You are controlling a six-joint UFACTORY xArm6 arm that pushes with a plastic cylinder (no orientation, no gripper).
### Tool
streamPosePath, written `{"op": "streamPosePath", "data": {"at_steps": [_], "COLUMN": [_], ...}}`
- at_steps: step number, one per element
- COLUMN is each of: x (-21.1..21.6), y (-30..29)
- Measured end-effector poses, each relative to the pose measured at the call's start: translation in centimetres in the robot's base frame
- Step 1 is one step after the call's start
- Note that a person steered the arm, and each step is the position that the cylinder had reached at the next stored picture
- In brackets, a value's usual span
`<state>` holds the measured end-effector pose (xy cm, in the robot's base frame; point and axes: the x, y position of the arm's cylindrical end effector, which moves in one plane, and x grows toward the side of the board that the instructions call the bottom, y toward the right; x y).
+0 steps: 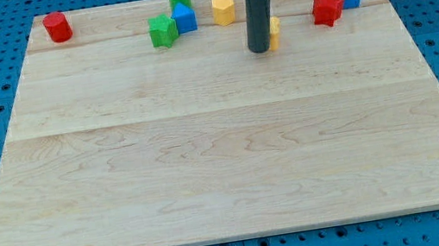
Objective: Move yellow heart to the top left of the red star
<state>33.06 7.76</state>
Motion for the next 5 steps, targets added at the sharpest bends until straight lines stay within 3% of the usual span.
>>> {"op": "streamPosePath", "data": {"at_steps": [2, 4, 5], "x": [-1.9, -8.7, -10.0], "y": [5.9, 6.2, 6.4]}}
